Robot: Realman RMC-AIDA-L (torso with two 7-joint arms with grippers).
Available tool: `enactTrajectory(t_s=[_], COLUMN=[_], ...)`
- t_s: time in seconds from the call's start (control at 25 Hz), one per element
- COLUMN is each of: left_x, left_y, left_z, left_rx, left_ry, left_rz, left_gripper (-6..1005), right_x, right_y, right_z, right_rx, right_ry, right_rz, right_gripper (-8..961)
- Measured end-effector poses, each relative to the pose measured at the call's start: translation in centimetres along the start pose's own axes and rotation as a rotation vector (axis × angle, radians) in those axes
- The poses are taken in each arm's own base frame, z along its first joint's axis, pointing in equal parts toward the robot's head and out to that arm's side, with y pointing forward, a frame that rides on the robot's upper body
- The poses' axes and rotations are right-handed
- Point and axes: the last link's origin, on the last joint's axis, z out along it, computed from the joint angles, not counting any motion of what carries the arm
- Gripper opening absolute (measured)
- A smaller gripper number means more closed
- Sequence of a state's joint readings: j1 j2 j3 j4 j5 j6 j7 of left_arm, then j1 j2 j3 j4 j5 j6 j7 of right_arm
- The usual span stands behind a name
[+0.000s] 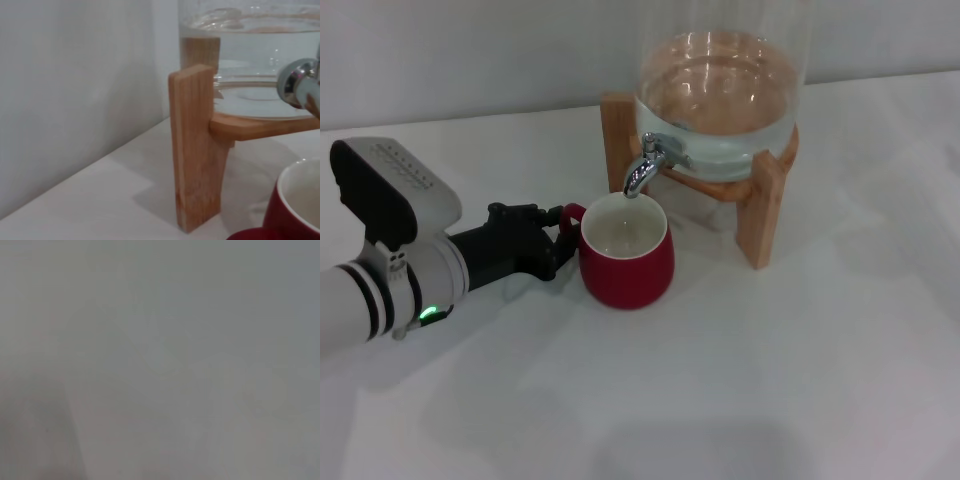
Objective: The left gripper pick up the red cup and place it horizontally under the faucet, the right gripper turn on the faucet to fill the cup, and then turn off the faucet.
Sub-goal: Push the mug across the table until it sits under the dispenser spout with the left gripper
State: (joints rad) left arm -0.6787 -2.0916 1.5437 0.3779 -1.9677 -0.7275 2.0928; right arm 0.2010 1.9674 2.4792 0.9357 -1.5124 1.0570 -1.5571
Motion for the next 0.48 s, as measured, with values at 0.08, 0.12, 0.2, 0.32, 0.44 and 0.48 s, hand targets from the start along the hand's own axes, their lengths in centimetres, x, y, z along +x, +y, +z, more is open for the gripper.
enactTrajectory(t_s=[0.08,0.12,0.2,0.32,0.44,0.48], left_x=[-0.2,-0.2,-0.4,-0.6,-1.0,-1.0], left_y=[0.2,0.2,0.2,0.3,0.4,0.4], left_z=[-0.3,-0.4,-0.6,-0.9,-1.2,-1.3], left_rx=[-0.002,0.0,0.004,0.01,0.016,0.018], left_ry=[0.004,0.007,0.013,0.017,0.018,0.019], left_rz=[-0.003,-0.005,-0.011,-0.018,-0.025,-0.026], left_gripper=[373,375,380,387,394,397], right_x=[0.0,0.0,0.0,0.0,-0.1,-0.1], right_y=[0.0,0.0,0.0,-0.1,-0.1,-0.1], right_z=[0.0,0.0,0.0,0.0,-0.1,-0.1], right_rx=[0.0,0.0,0.0,0.001,0.002,0.002], right_ry=[0.0,-0.001,-0.001,0.0,0.0,0.0], right_rz=[0.0,0.0,0.0,0.0,0.0,0.0], right_gripper=[728,728,728,728,728,728])
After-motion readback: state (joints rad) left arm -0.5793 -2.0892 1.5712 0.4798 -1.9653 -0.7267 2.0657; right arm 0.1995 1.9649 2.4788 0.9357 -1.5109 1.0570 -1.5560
